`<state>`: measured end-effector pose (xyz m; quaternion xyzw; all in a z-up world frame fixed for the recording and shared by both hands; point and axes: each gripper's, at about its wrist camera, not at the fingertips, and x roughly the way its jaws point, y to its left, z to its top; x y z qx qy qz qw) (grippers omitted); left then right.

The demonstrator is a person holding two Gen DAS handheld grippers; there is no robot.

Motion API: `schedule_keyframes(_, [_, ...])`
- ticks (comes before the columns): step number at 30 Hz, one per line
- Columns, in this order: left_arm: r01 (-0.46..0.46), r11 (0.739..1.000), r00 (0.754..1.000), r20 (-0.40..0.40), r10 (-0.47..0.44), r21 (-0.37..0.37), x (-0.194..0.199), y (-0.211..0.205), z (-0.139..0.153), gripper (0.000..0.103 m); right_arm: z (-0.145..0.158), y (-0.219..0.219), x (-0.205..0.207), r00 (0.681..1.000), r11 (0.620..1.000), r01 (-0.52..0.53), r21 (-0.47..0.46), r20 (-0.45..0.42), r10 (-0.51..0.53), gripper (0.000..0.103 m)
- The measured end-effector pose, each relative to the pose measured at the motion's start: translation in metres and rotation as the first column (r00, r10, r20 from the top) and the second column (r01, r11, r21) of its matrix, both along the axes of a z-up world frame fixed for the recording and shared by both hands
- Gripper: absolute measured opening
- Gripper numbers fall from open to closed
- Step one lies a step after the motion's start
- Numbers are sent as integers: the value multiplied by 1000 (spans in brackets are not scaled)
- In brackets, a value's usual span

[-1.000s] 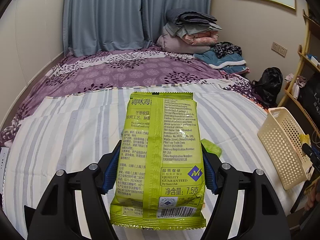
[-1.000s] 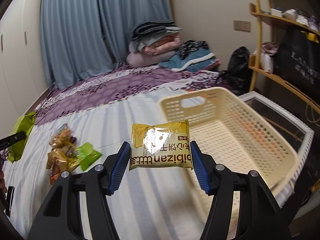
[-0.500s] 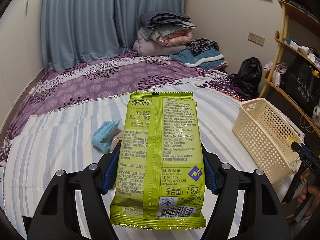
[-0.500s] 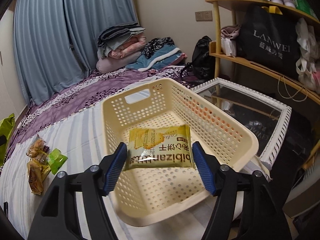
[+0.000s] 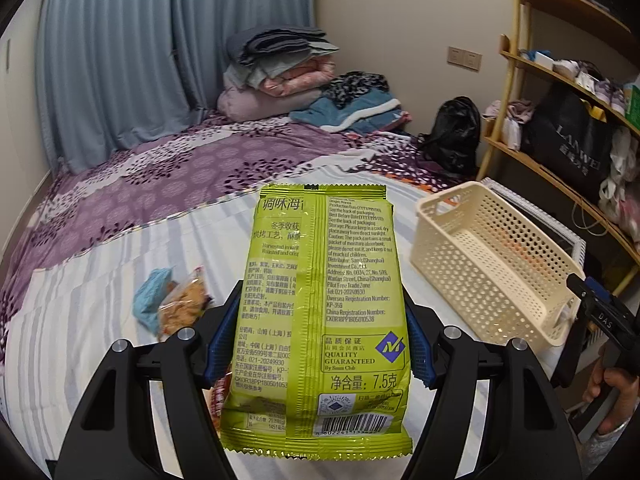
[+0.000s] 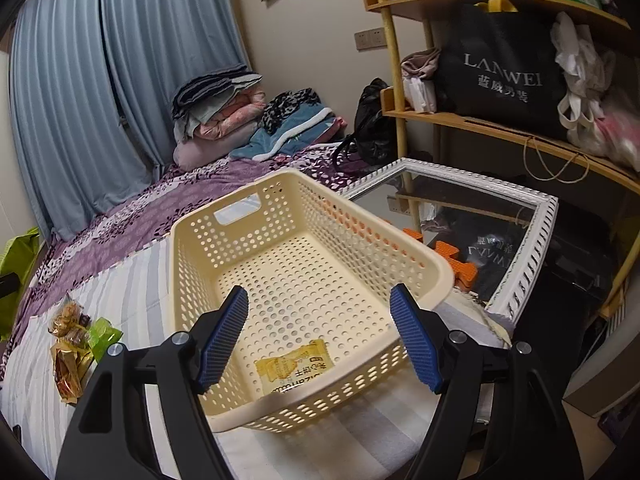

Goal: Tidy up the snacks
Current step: 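Carry the yellow packet into the cream basket and open the right gripper, then lower the green biscuit bag into the basket and open the left gripper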

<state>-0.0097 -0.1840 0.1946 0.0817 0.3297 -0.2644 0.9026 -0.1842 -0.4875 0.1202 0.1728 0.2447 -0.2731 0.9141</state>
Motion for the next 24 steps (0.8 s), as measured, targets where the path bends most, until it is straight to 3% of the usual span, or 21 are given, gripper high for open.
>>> schedule_keyframes(8, [153, 988, 988, -1, -153, -7, -12, -76, 5, 71, 4, -4, -21, 1000, 999, 27, -33, 10, -27, 73])
schedule_keyframes(24, [375, 927, 926, -40, -374, 17, -31, -213, -19, 71, -11, -24, -43, 998, 998, 70, 0, -8, -70, 73])
